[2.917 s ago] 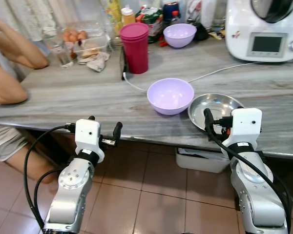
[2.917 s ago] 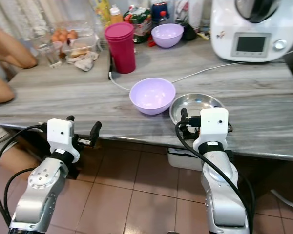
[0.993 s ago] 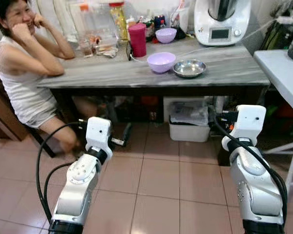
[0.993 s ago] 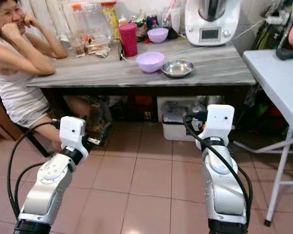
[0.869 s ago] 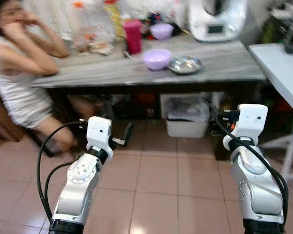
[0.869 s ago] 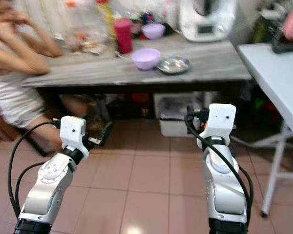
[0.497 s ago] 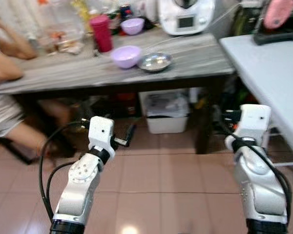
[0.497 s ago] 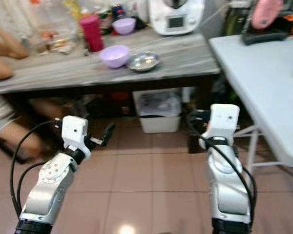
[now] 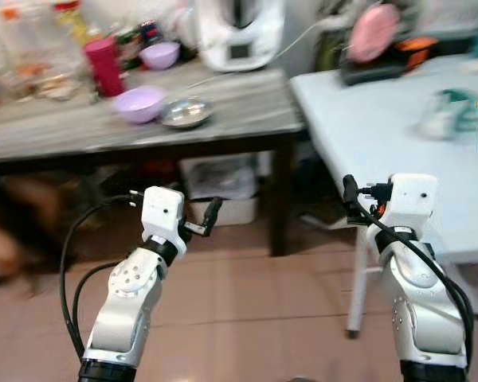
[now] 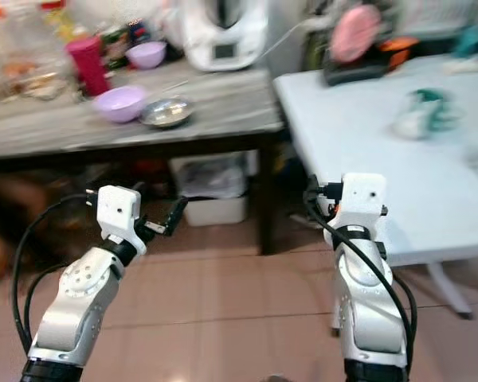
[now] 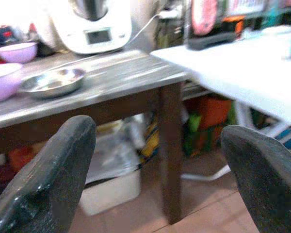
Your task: Setting the table
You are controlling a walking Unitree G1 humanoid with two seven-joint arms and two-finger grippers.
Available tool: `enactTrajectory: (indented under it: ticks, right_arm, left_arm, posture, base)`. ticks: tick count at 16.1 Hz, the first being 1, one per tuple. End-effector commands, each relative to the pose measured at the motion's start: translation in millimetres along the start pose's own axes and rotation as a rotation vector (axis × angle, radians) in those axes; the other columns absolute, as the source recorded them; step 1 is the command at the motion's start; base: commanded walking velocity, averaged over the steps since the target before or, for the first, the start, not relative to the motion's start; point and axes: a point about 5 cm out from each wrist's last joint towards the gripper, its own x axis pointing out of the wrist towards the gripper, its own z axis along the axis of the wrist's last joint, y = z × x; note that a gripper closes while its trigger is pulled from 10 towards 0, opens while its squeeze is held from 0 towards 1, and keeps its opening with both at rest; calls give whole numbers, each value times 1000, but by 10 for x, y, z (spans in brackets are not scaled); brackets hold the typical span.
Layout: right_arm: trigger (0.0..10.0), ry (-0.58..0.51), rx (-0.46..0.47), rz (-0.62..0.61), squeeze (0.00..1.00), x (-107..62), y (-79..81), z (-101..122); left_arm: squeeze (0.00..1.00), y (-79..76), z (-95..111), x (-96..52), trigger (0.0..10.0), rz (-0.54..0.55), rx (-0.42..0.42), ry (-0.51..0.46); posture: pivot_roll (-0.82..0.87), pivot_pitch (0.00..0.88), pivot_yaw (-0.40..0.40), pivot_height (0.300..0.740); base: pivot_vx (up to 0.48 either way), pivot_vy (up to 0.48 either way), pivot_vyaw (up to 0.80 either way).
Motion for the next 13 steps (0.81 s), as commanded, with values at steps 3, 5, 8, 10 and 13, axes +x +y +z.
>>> enactTrajectory:
  ticks: [3,5,8,10,13]
  right_arm:
    - [10000,-12,15,30,0,-1,65,39]
    - [10000,-9,13,30,0,-13,56,28]
    - [10000,-8,11,35,0,-39,78,21]
    - [10000,-6,10,32,0,-52,72,15]
    - [10000,-4,-1,26,0,-48,63,16]
  left_arm:
    - [0,42,-26,-38,10000,13,10,22]
    - [0,39,-31,-39,10000,11,10,24]
    - [0,25,-69,-52,10000,6,8,34]
    - [0,14,-78,-59,10000,6,0,38]
    - [0,10,-84,-60,10000,2,13,42]
  posture:
    - [-237,55,108,740]
    - [-239,56,110,740]
    - [-245,67,111,740]
    - [-246,71,111,740]
    - [-246,73,114,740]
  base:
    - [0,-480,0]
    - [0,-480,0]
    - [0,-480,0]
    - [0,-480,0]
    - [0,-480,0]
